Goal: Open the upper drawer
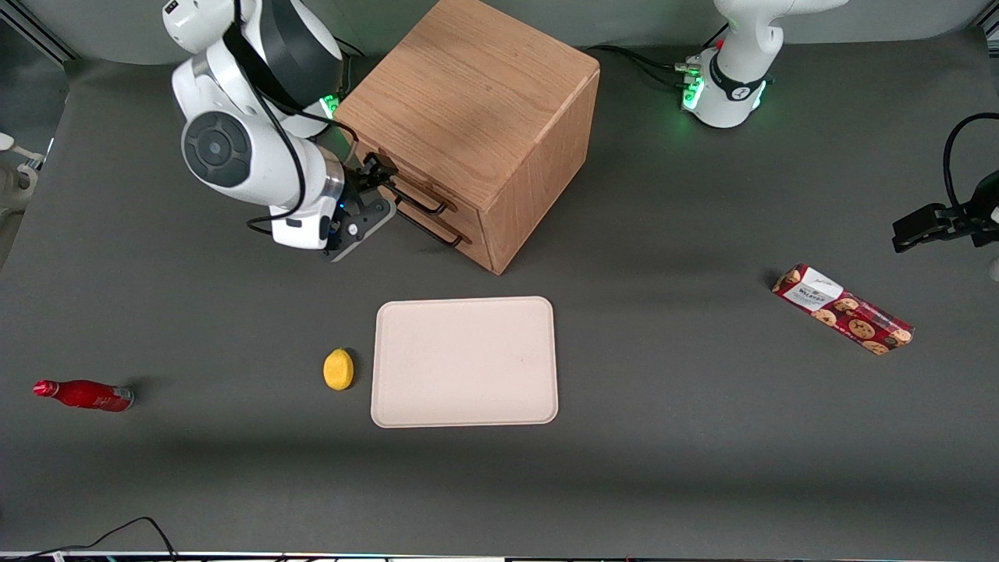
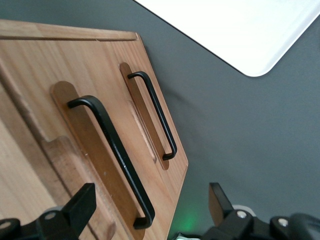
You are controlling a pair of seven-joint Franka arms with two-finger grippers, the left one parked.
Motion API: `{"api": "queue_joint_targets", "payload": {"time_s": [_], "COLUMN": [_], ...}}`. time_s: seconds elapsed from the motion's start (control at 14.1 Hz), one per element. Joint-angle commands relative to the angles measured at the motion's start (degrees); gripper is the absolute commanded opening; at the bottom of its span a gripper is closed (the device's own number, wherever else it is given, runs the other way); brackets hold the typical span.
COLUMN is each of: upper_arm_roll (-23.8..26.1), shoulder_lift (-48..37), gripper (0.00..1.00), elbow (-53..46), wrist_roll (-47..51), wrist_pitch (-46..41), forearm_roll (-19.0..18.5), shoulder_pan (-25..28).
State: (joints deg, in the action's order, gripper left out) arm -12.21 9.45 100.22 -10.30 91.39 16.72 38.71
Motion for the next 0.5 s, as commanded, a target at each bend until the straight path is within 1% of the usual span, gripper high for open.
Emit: {"api": "queue_joint_targets", "payload": {"time_s": [0.0, 0.43], "upper_arm_roll": [-0.1, 0.25], "shoulder_lift": [0.74, 2.24], "gripper": [1.0, 1.0], "elbow": [1.2, 3.14], "wrist_roll": [-1.39, -3.24], "wrist_pitch": [1.67, 2.74], "forearm_roll": [1.47, 1.47], "shoulder_pan": [0.75, 1.19]}}
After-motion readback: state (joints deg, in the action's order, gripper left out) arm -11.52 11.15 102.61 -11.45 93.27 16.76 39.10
